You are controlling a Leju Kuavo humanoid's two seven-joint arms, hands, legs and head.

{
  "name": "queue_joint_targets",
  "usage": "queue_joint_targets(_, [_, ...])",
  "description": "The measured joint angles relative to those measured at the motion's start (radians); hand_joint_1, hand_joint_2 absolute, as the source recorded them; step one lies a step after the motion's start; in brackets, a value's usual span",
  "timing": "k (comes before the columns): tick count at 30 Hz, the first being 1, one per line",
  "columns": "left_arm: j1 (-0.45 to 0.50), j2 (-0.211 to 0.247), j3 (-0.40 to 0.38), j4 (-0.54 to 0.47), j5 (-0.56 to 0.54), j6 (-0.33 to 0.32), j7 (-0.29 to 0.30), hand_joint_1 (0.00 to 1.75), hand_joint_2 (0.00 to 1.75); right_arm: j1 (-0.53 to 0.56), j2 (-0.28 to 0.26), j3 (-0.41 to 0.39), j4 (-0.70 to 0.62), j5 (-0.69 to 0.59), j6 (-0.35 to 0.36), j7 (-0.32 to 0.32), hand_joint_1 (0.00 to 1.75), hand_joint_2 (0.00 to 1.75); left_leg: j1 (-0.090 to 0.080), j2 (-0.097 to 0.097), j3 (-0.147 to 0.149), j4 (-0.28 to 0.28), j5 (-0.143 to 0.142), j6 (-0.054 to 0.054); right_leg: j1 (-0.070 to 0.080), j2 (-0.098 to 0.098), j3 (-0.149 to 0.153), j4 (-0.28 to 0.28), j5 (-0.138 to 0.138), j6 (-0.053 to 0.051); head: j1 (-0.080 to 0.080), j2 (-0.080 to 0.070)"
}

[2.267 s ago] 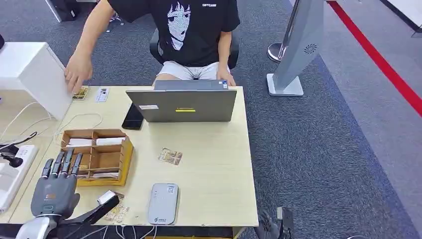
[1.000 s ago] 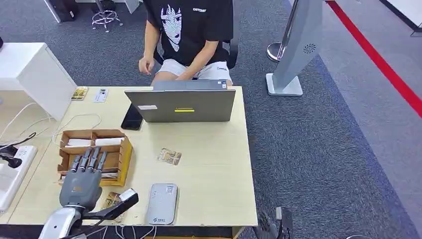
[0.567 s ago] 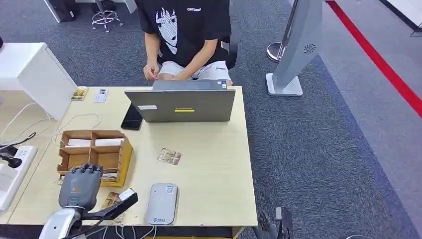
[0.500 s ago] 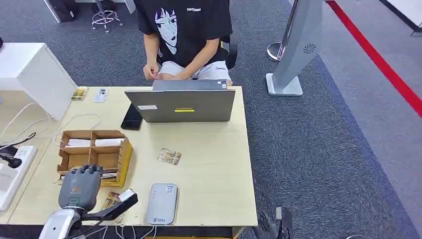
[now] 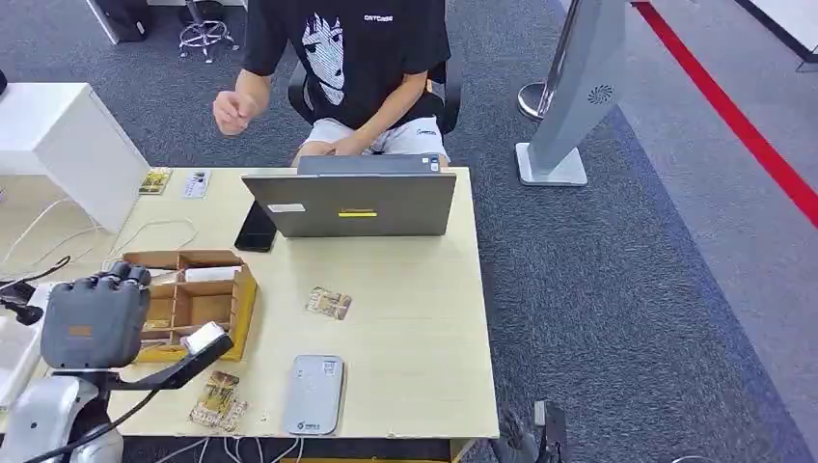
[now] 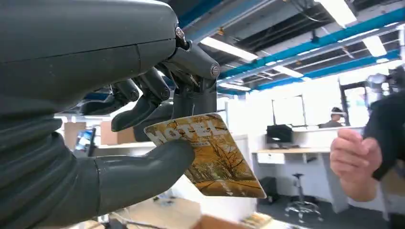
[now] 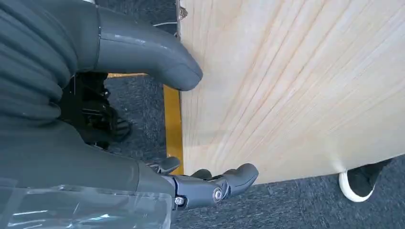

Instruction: Pass the card to the sensor for recognition and then transmit it.

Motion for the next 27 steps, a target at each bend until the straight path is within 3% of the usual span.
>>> queue_joint_targets(9, [-0.085, 0.047, 0.073, 0.071, -0.045, -0.038, 0.022, 1.75, 1.75, -0.001, 0.0, 0.017, 0.011, 0.0, -0.009, -0.003, 0.0, 1.75, 0.001, 0.002, 0.0, 0.0, 0.001, -0.002, 0.001, 0.002, -0.001, 0.001, 0.001, -0.002, 0.0, 0.0])
queue_joint_targets(21, [-0.082, 0.044, 0.081, 0.082, -0.034, 0.069, 0.0, 1.75, 1.75, 0.0, 0.0, 0.032, 0.021, -0.006, -0.011, -0.012, 0.0, 1.75, 0.001, 0.004, 0.0, 0.0, 0.001, -0.002, 0.001, 0.005, -0.002, 0.001, 0.001, -0.002, 0.0, 0.0])
queue_joint_targets(22, [-0.082, 0.039, 0.082, 0.075, -0.029, 0.078, -0.003, 0.42, 1.75, 0.0, 0.0, 0.033, 0.021, -0.006, -0.011, -0.011, 0.0, 1.75, 0.001, 0.005, 0.0, 0.0, 0.001, -0.002, 0.001, 0.005, -0.002, 0.001, 0.001, -0.002, 0.0, 0.0])
queue_joint_targets(23, [-0.082, 0.03, 0.084, 0.068, -0.023, 0.09, -0.005, 0.42, 1.75, 0.0, 0.0, 0.033, 0.021, -0.006, -0.011, -0.008, 0.0, 1.75, 0.001, 0.005, 0.0, 0.0, 0.001, -0.002, 0.001, 0.005, -0.002, 0.001, 0.002, -0.003, 0.0, 0.0])
queue_joint_targets(24, [-0.082, 0.019, 0.088, 0.056, -0.016, 0.106, -0.011, 0.0, 1.75, 0.0, 0.0, 0.034, 0.021, -0.009, -0.011, -0.001, 0.0, 1.75, 0.001, 0.006, 0.0, 0.0, 0.001, -0.002, 0.001, 0.006, -0.002, 0.001, 0.002, -0.003, 0.0, 0.0])
queue_joint_targets(27, [-0.084, -0.011, 0.09, 0.02, -0.005, 0.135, -0.014, 0.0, 1.75, 0.0, 0.0, 0.034, 0.021, -0.013, -0.01, 0.005, 0.0, 1.75, 0.001, 0.006, 0.0, 0.0, 0.001, -0.002, 0.001, 0.006, -0.003, 0.001, 0.002, -0.003, 0.0, 0.0])
